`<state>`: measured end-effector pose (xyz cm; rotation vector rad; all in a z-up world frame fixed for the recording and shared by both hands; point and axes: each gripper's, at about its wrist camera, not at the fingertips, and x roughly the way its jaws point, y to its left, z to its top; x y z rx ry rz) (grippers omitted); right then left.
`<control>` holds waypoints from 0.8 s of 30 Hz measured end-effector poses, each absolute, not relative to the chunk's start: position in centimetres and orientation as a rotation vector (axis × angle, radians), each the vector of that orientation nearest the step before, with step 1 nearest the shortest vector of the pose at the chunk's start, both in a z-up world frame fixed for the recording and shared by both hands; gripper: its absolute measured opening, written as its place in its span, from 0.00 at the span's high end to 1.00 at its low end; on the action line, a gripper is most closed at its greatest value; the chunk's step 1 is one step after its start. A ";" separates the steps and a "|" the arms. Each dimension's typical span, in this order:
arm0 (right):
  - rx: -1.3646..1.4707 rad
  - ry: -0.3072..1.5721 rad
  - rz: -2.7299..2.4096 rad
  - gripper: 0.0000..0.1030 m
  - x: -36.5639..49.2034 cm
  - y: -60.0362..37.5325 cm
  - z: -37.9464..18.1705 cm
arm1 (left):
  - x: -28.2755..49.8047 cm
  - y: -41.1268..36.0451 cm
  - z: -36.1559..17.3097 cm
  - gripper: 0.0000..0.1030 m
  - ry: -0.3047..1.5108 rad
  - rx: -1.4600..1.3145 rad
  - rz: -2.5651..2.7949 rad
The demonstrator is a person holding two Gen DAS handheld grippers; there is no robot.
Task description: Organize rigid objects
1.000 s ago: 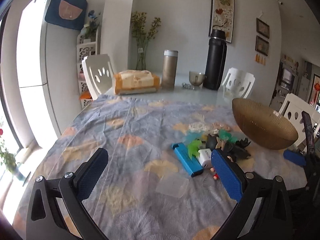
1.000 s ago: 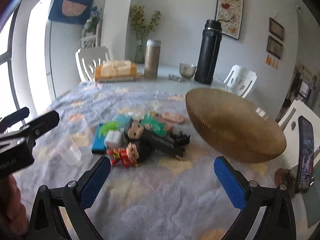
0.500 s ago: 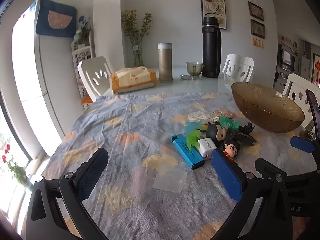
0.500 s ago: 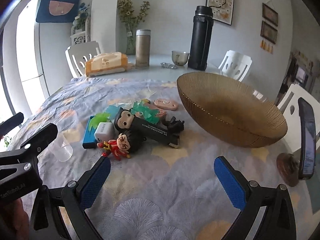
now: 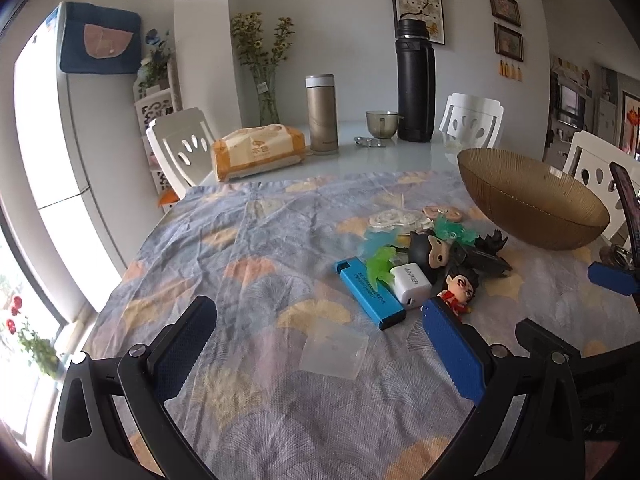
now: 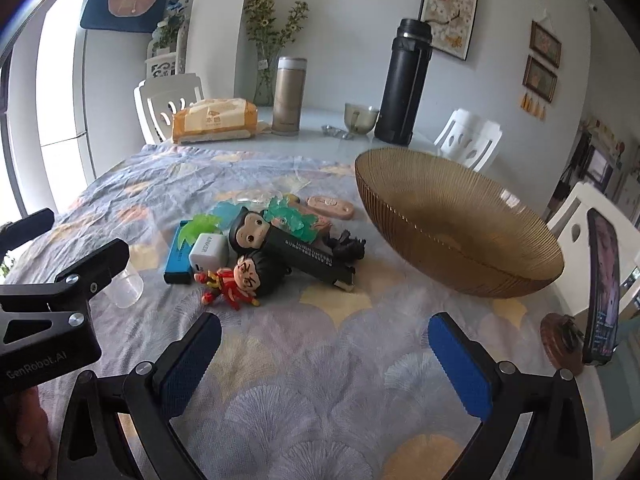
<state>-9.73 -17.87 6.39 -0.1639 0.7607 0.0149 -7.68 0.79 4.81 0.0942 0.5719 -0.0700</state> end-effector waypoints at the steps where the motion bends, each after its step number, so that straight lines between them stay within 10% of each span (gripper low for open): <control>1: -0.173 0.786 0.015 0.00 -9.4 -18.1 6.2 | -7.7 0.8 4.8 0.00 0.574 0.093 -0.069; 24: -0.043 0.851 0.088 0.00 -8.4 -21.5 7.4 | -7.4 0.2 4.5 0.00 0.601 0.138 -0.044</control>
